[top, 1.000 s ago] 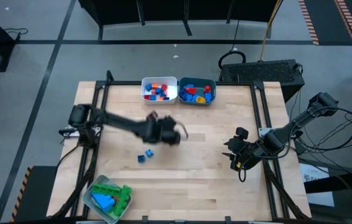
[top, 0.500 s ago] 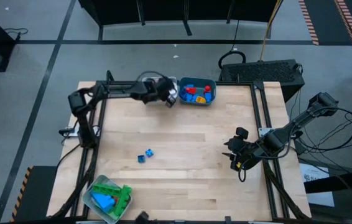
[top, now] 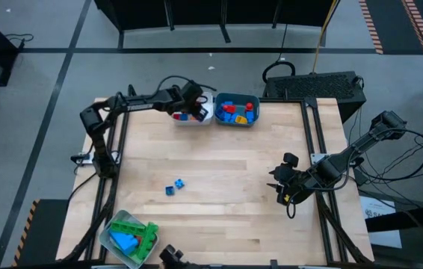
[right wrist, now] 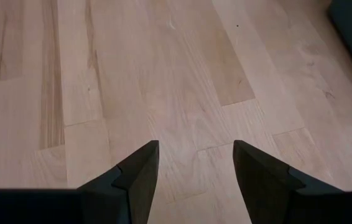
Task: Sort blocks by size
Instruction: Put the orange cube 4 stud game piece into the white bin, then put the blue cube 4 stud game piece into the white bin
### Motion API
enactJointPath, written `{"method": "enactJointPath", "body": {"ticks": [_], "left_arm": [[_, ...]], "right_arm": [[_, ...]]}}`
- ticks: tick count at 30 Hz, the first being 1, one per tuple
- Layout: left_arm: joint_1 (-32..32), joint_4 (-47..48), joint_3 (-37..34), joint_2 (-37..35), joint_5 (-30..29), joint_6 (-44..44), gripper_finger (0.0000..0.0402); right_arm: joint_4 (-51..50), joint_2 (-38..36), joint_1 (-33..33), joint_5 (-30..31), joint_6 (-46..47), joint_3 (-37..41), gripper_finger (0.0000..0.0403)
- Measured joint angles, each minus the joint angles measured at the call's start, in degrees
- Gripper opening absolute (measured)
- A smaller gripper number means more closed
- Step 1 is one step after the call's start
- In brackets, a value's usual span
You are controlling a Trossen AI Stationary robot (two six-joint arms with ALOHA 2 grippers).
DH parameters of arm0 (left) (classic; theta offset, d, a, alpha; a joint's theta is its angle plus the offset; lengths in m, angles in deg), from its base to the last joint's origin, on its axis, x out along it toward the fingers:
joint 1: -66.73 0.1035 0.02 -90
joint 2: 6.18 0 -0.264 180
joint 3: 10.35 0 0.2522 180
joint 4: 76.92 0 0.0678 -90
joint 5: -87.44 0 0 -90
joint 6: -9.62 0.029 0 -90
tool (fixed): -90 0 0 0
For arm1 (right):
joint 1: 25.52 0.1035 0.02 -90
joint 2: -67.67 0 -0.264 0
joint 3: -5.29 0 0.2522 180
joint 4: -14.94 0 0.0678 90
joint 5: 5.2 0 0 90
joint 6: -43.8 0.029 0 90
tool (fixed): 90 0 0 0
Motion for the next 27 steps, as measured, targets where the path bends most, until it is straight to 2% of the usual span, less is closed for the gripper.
{"method": "enactJointPath", "body": {"ticks": [3, 6, 10, 16, 21, 27], "left_arm": [[-1.6, 0.8, 0.0, 0.0, 0.5, 2.0, 0.0267], [-3.4, 2.3, 0.5, 0.0, 0.5, 2.0, 0.0299], [-8.2, 10.2, 1.7, -0.2, 1.0, 6.7, 0.0303], [-20.8, 22.1, 1.6, -2.0, 1.0, 10.8, 0.0294], [-31.6, 27.3, 0.3, -2.3, 3.6, 8.2, 0.0294], [-40.9, 27.8, -4.8, -2.3, 3.9, 7.9, 0.0294]], "right_arm": [[0.0, 0.0, 0.0, 0.0, 0.0, 0.0, 0.0192], [0.0, 0.0, 0.0, 0.0, 0.0, 0.0, 0.0192], [0.0, 0.0, 0.0, 0.0, 0.0, 0.0, 0.0192], [0.0, 0.0, 0.0, 0.0, 0.0, 0.0, 0.0192], [0.0, 0.0, 0.0, 0.0, 0.0, 0.0, 0.0192], [0.0, 0.0, 0.0, 0.0, 0.0, 0.0, 0.0192]]}}
